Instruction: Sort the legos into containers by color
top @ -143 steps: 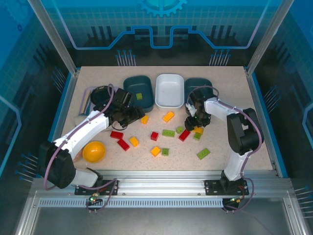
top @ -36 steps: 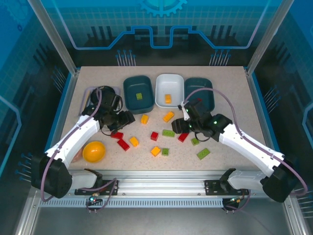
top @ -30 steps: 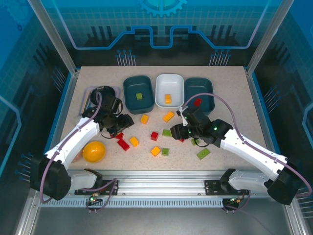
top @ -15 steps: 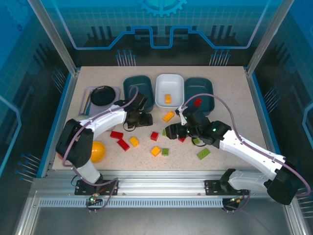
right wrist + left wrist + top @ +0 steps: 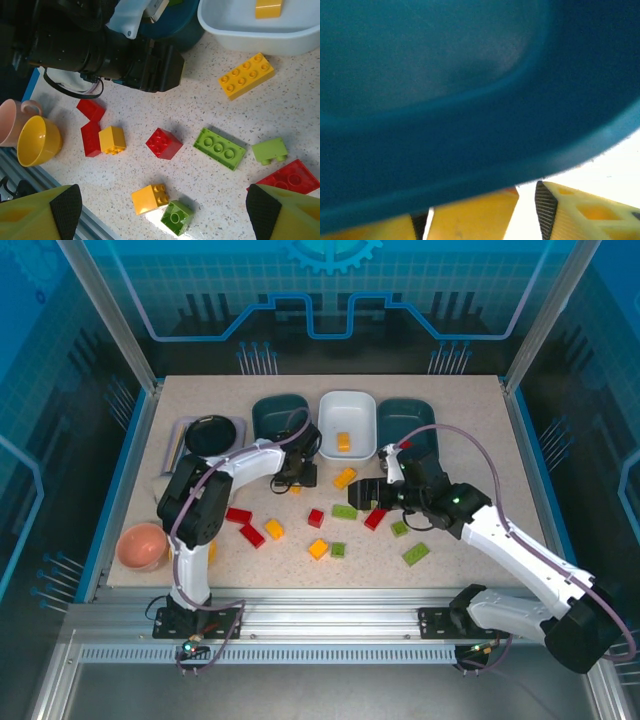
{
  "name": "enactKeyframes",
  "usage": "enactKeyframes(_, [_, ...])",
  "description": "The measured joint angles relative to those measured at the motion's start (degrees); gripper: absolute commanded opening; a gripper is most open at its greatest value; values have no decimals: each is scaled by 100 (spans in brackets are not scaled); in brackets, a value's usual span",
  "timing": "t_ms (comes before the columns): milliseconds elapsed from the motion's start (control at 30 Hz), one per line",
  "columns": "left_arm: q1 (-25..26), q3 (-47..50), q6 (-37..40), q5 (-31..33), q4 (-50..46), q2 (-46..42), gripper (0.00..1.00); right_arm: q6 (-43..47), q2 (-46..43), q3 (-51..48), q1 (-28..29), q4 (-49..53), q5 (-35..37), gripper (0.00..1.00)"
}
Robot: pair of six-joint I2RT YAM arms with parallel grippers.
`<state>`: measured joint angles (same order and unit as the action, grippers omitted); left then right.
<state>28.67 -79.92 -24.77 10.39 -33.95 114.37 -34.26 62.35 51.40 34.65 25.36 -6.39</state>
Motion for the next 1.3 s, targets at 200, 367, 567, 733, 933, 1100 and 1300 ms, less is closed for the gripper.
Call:
enactKeyframes(200, [2, -81, -11, 101, 0, 98, 27, -31, -17, 0, -160, 37, -39, 86])
enactKeyframes(367, [96, 37, -129, 118, -186, -153, 24, -31, -107, 7, -323, 83, 33, 82])
enactKeyframes(567, [337, -752, -387, -149, -837, -686, 24, -61, -133, 256, -435, 59, 404, 81])
enactKeyframes(733, [350, -2634, -483, -446, -990, -162, 24, -238, 72, 420, -815, -297, 595, 81])
enactKeyframes(933, [348, -4682, -704, -817, -918, 1469, 26, -634, 608, 717, -1502, -557, 463, 81])
enactKeyframes(1100, [348, -5786, -992, -1032, -887, 2844, 27, -870, 811, 1016, -1766, -560, 291, 81])
enactKeyframes(1300, [302, -6043, -1209, -1244, -887, 3622, 44, -927, 813, 1075, -1834, -417, 133, 81])
